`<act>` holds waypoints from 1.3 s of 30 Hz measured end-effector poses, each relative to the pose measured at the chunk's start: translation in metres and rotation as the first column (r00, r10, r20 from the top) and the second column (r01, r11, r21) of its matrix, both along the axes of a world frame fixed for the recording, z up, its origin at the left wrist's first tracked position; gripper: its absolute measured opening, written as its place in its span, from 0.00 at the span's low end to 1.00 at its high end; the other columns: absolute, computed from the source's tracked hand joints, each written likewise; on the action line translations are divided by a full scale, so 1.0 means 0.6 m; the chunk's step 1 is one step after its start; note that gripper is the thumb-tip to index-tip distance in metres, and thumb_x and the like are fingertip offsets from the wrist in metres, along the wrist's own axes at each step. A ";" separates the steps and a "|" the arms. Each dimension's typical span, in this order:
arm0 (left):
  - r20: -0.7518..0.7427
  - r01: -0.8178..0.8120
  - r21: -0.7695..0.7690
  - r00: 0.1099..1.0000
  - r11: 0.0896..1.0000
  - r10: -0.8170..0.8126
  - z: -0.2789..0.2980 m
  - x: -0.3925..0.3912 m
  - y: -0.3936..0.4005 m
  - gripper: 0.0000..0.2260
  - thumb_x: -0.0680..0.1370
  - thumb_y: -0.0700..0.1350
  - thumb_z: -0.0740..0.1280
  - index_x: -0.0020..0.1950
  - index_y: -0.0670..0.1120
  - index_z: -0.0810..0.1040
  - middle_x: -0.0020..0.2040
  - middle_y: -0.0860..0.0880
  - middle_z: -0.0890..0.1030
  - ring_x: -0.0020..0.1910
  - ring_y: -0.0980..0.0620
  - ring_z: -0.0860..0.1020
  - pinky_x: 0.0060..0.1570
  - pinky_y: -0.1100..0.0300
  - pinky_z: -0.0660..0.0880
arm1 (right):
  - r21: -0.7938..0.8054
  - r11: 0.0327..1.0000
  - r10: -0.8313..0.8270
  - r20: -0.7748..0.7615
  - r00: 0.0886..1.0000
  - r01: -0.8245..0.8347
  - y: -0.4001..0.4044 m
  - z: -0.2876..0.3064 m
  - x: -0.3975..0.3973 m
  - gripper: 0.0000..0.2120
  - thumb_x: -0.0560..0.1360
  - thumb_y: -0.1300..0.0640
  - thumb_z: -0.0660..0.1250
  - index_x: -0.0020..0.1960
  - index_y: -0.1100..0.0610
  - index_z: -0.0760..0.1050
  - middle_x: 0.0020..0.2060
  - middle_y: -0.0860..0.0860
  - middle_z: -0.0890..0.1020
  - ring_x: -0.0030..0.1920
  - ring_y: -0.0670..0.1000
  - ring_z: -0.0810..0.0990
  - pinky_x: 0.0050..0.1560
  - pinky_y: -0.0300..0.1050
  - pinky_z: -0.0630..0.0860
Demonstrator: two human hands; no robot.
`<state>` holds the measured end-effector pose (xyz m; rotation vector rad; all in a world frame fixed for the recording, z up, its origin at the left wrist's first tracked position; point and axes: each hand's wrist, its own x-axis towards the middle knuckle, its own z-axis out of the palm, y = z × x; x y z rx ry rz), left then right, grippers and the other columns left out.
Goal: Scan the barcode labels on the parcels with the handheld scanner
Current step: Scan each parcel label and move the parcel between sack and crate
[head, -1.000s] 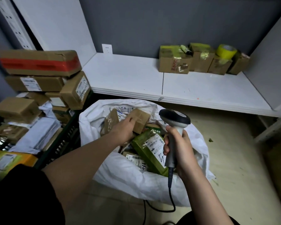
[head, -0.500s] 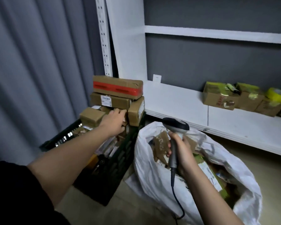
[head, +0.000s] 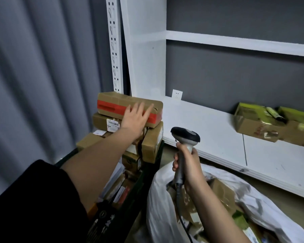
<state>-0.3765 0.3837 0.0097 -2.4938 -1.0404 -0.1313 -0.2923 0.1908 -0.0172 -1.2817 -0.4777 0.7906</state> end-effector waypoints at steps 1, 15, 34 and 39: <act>-0.024 0.013 0.032 1.000 0.999 -0.013 -0.010 0.018 0.016 0.52 0.72 0.57 0.71 0.77 0.48 0.32 0.78 0.39 0.46 0.77 0.40 0.50 0.74 0.44 0.54 | 0.000 1.000 -0.003 -0.006 1.000 0.003 0.016 -0.010 0.011 0.07 0.80 0.58 0.64 0.51 0.60 0.66 0.27 0.53 0.70 0.21 0.49 0.67 0.22 0.40 0.66; -0.069 0.107 0.184 0.993 0.977 -0.096 -0.088 0.110 0.094 0.43 0.75 0.60 0.66 0.77 0.54 0.39 0.77 0.37 0.41 0.75 0.33 0.49 0.71 0.36 0.52 | -0.001 1.000 0.005 -0.096 0.995 -0.005 0.048 -0.098 0.044 0.07 0.80 0.58 0.64 0.52 0.59 0.67 0.26 0.52 0.71 0.21 0.50 0.67 0.24 0.41 0.65; 0.678 0.102 0.164 0.710 0.981 -0.187 0.065 -0.180 -0.158 0.43 0.60 0.52 0.79 0.71 0.49 0.63 0.65 0.37 0.69 0.65 0.36 0.68 0.64 0.39 0.67 | 0.153 0.987 -0.024 -0.152 0.988 0.047 -0.097 0.003 -0.062 0.04 0.78 0.65 0.64 0.47 0.58 0.74 0.26 0.51 0.70 0.24 0.48 0.69 0.27 0.41 0.67; 0.969 0.167 -0.019 0.245 0.986 -0.023 0.132 -0.268 -0.280 0.39 0.65 0.49 0.77 0.72 0.51 0.63 0.69 0.45 0.62 0.67 0.49 0.67 0.66 0.64 0.65 | 0.241 0.967 -0.025 -0.242 0.970 0.085 -0.154 0.023 -0.103 0.07 0.77 0.65 0.66 0.49 0.56 0.70 0.32 0.52 0.71 0.25 0.47 0.69 0.27 0.39 0.68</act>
